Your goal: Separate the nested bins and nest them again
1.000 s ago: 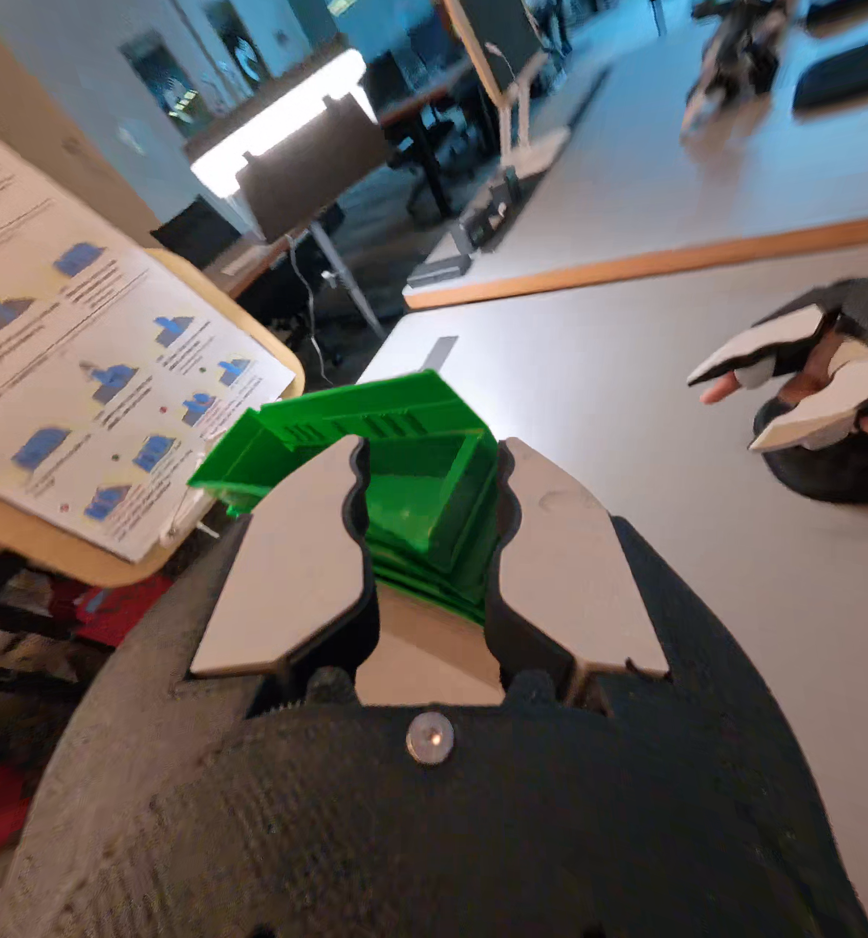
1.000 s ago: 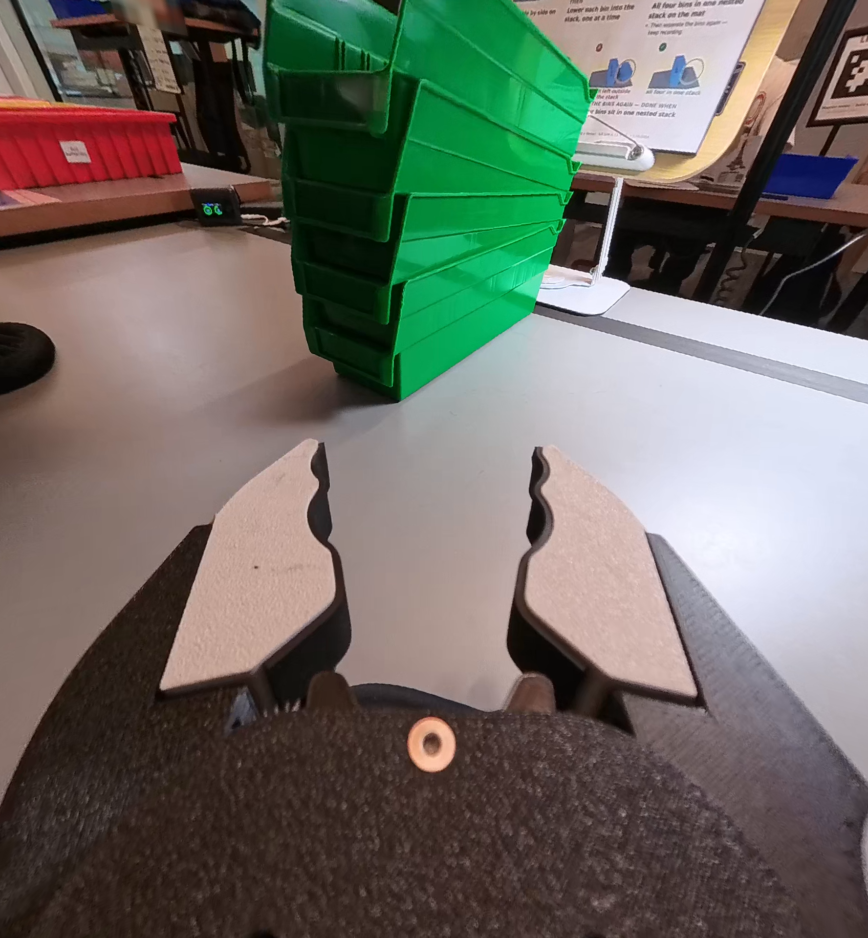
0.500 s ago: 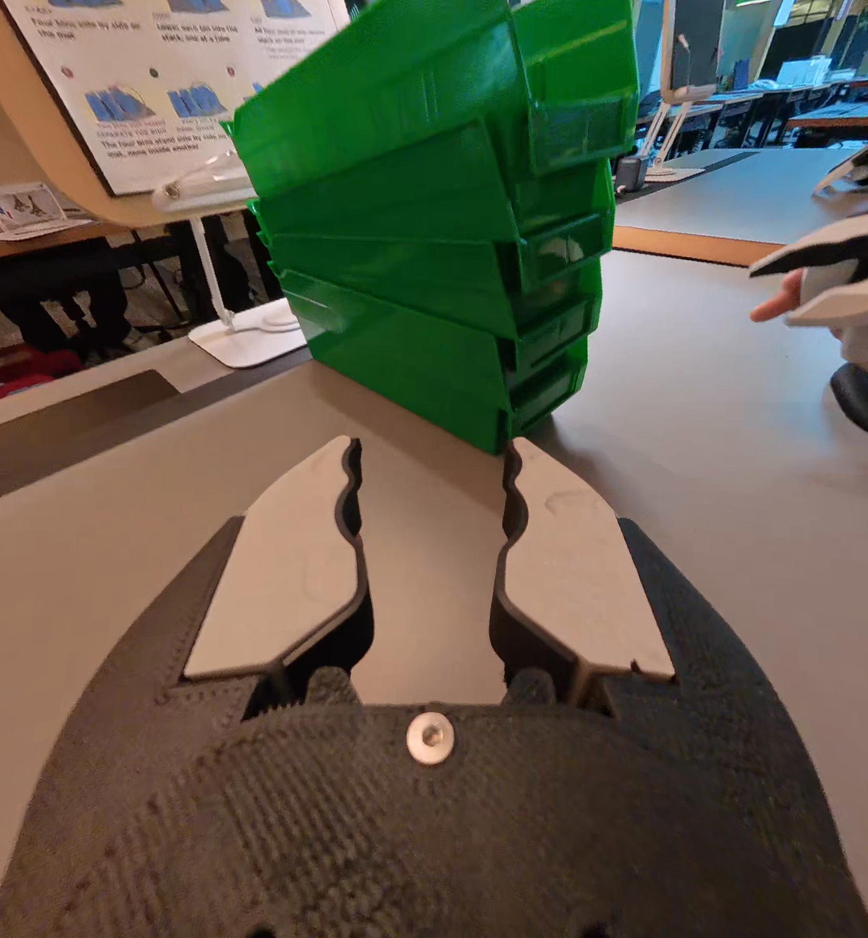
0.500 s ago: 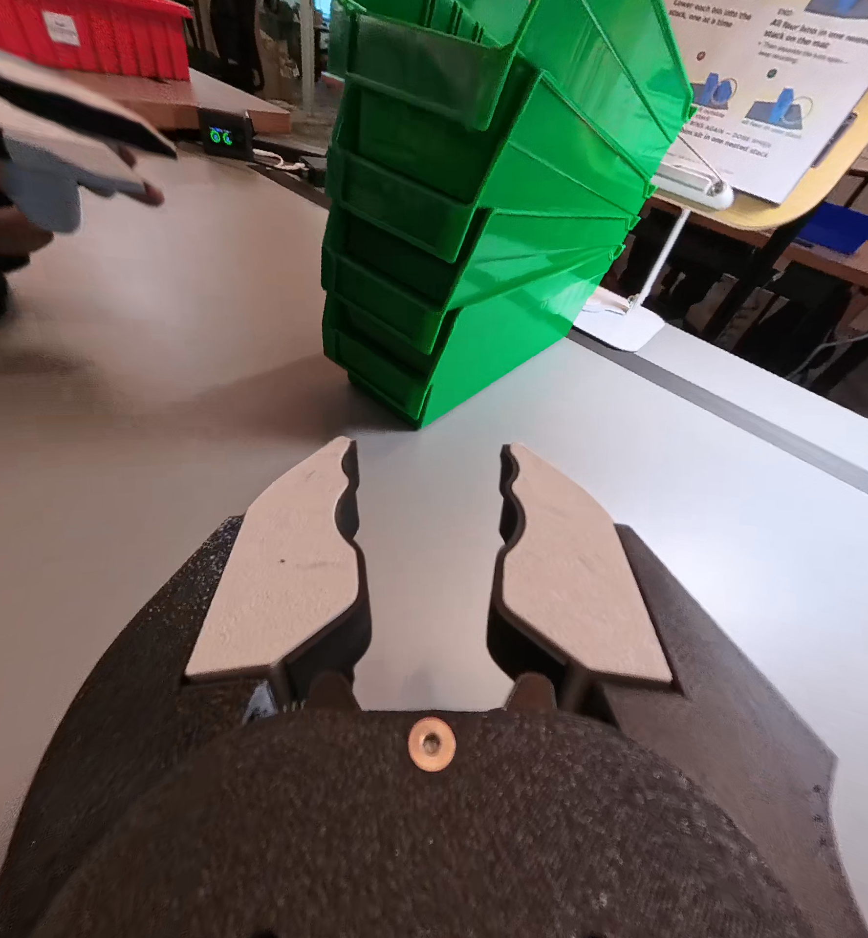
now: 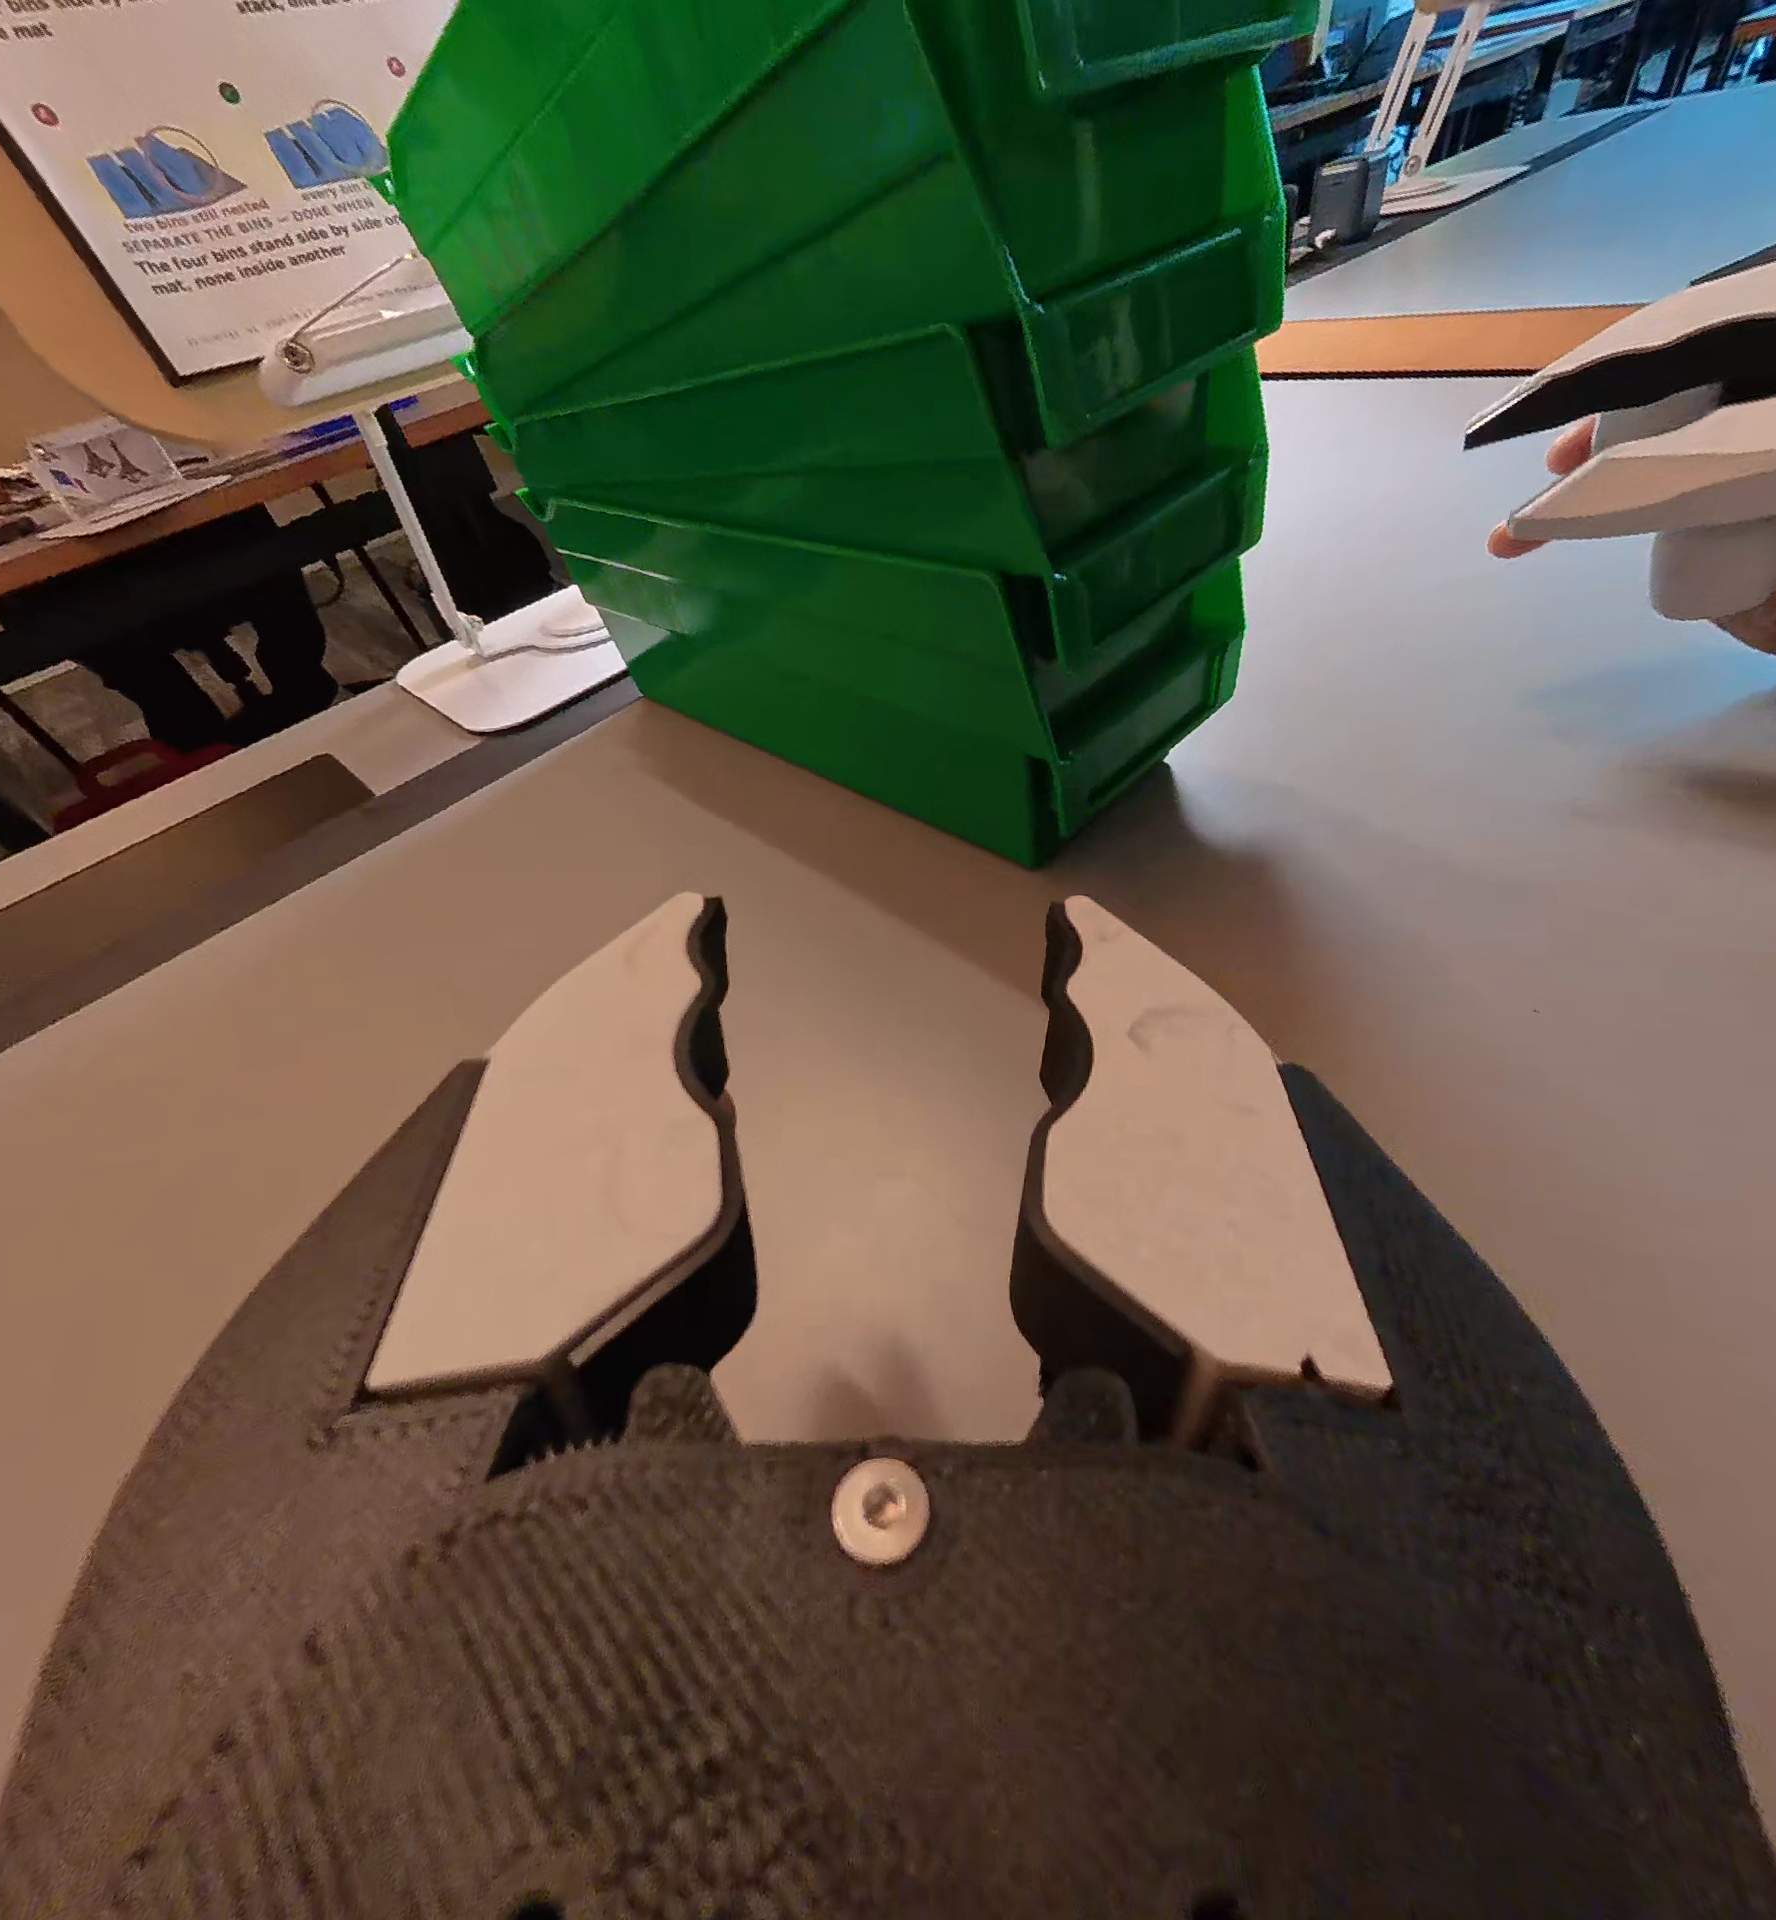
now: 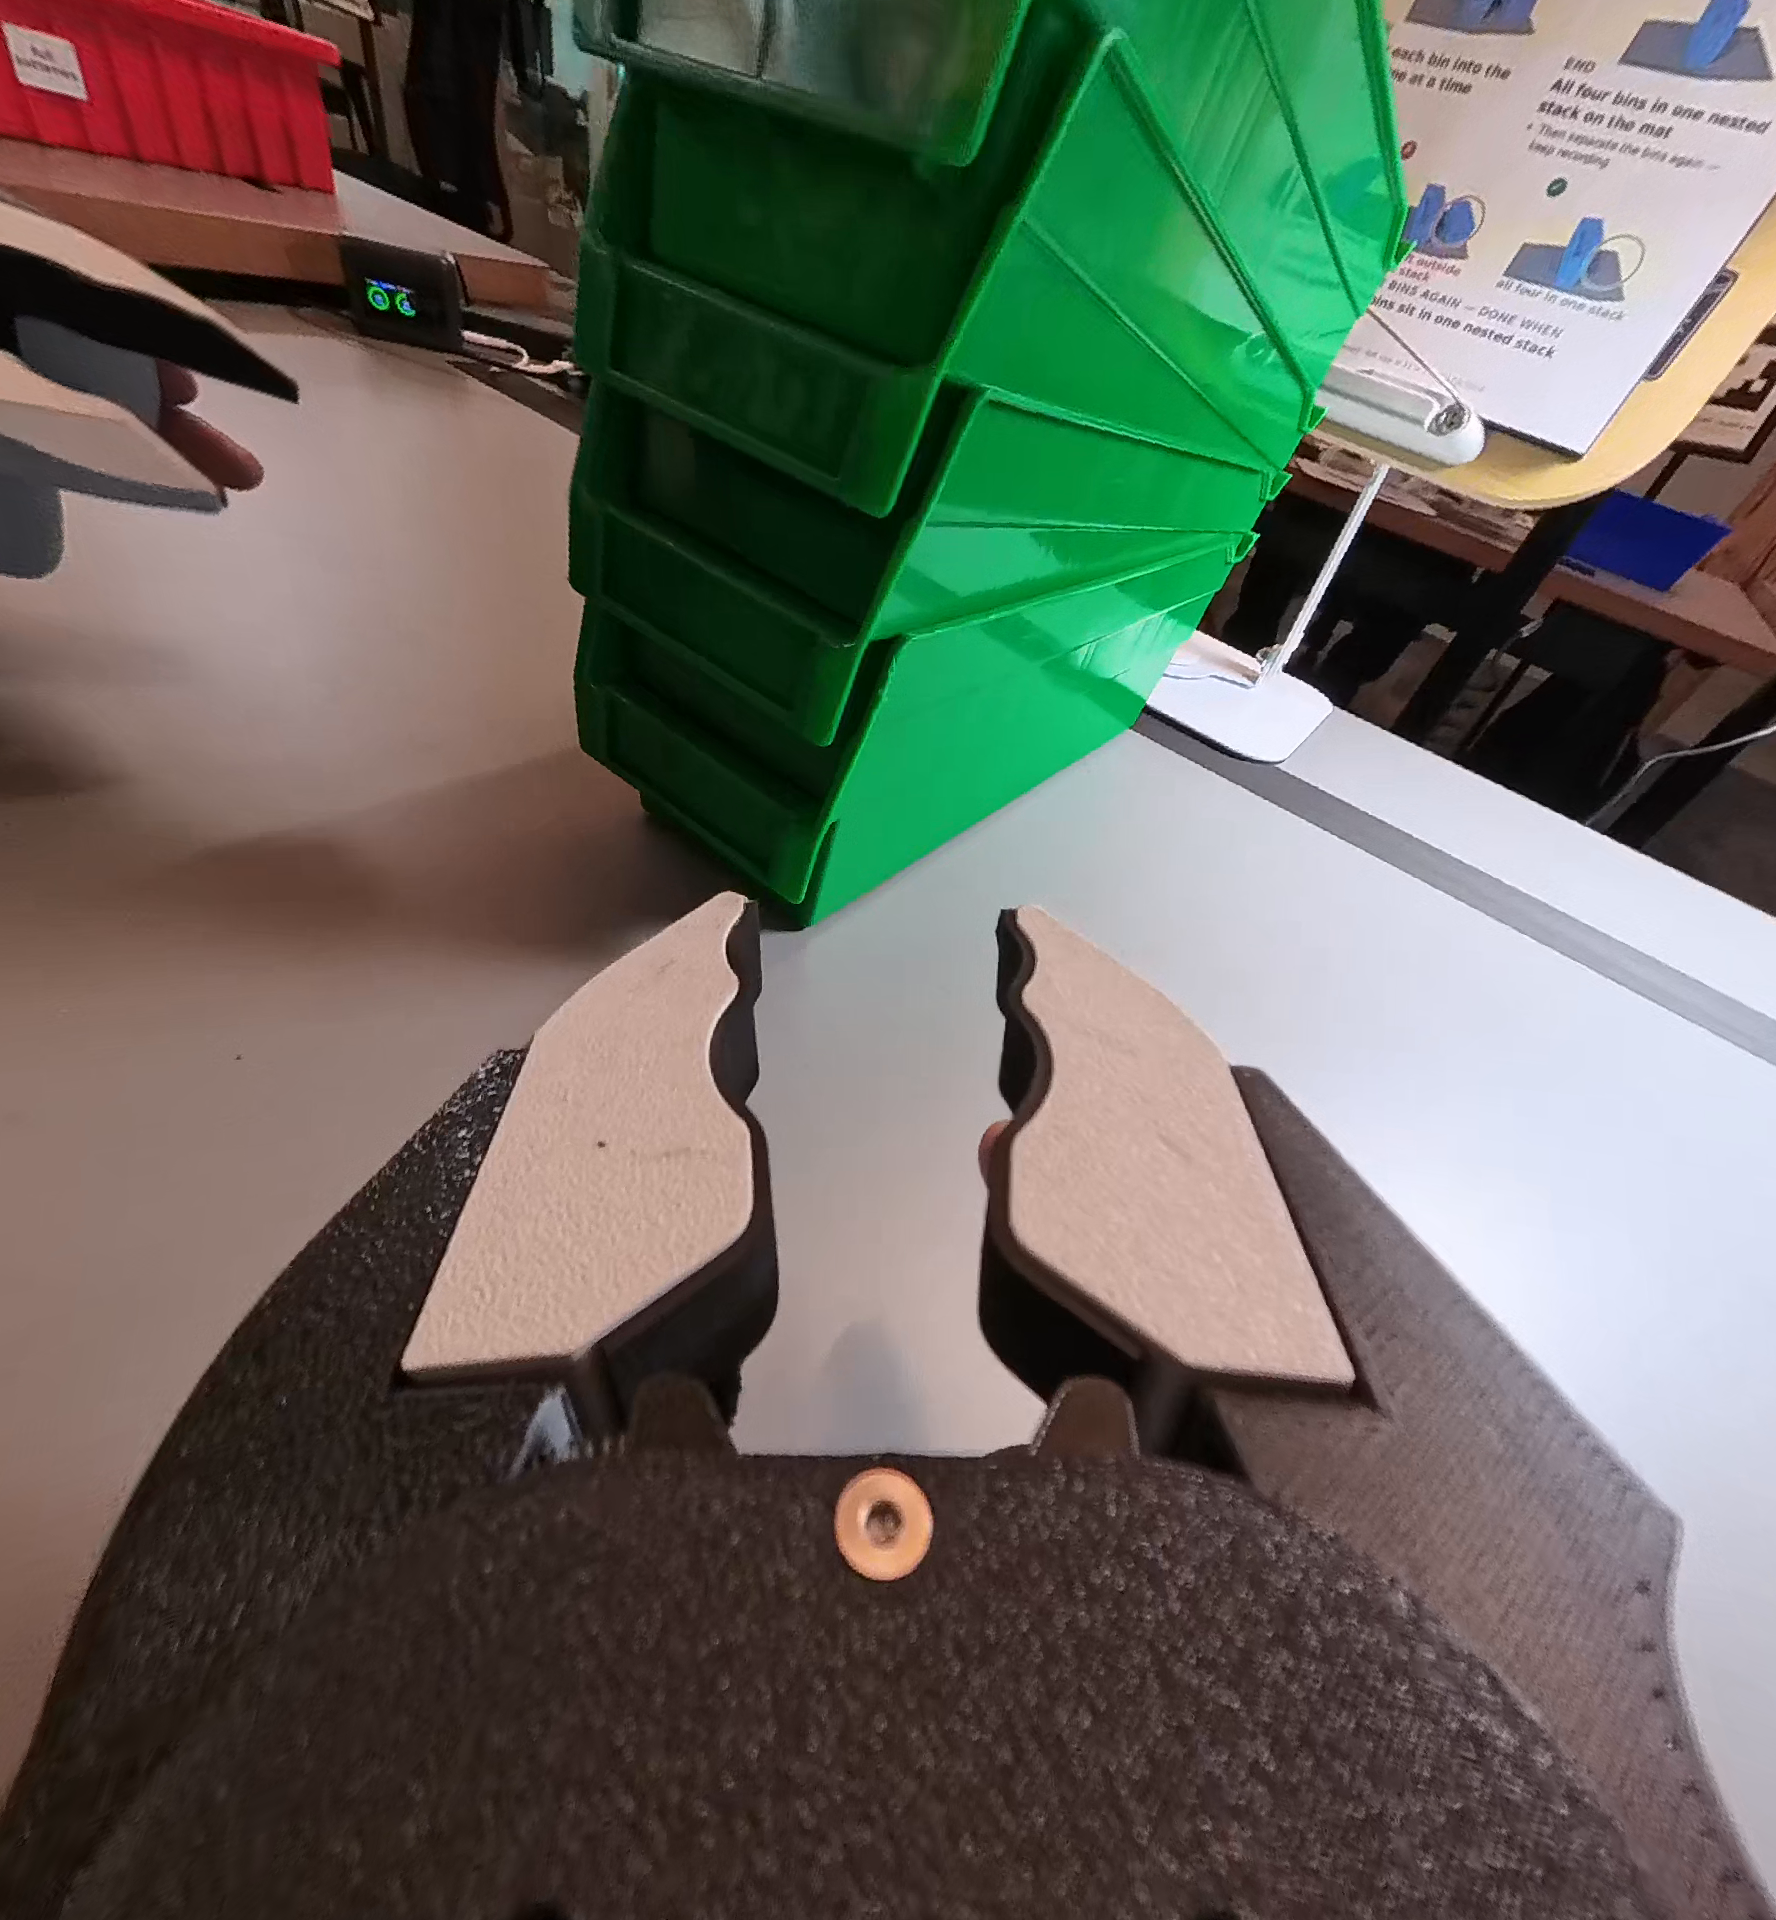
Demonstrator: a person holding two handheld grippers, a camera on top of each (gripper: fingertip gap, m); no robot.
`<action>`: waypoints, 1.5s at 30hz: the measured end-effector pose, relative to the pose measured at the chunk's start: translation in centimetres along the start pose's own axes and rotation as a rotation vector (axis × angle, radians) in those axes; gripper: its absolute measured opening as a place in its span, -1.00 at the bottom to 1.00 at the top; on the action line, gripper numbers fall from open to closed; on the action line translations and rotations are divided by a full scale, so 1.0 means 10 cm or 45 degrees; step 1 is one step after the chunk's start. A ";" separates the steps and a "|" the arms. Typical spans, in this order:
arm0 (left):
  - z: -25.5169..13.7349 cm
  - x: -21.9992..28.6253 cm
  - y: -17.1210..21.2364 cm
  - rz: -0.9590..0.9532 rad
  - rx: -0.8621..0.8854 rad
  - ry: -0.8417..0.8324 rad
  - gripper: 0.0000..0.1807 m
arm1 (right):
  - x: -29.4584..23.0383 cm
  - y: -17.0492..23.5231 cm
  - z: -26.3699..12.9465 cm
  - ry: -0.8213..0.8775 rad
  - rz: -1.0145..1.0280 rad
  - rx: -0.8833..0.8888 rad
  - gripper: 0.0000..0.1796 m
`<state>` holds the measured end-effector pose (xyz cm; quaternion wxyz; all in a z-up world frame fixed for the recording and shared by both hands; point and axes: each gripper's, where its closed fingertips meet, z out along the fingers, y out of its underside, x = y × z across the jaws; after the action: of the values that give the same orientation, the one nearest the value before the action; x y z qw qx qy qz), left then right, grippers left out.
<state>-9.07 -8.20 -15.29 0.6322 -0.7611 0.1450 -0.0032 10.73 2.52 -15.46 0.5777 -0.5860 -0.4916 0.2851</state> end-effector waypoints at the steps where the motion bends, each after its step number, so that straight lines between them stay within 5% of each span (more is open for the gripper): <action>1: -0.01 -0.01 -0.01 -0.006 0.009 -0.005 -0.35 | -0.01 -0.01 0.00 0.003 -0.022 0.005 -0.52; 6: -0.02 -0.03 -0.04 -0.070 0.034 -0.004 -0.36 | -0.09 -0.18 0.01 0.064 -0.222 0.042 -0.50; 16: -0.10 -0.02 -0.13 -0.075 0.080 0.005 -0.37 | -0.36 -1.58 0.49 0.023 -0.965 0.011 -0.41; 24: -0.15 -0.02 -0.19 -0.059 0.101 0.004 -0.38 | -0.26 -1.33 0.91 -0.193 -1.396 -0.501 -0.35; 45: -0.15 0.01 -0.18 -0.006 0.097 0.004 -0.38 | -0.12 -1.20 0.94 -0.565 -1.194 -0.838 -0.66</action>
<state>-8.90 -9.37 -13.29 0.6604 -0.7369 0.1439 -0.0113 -1.10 3.35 -5.87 0.3144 -0.3817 -0.8677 -0.0509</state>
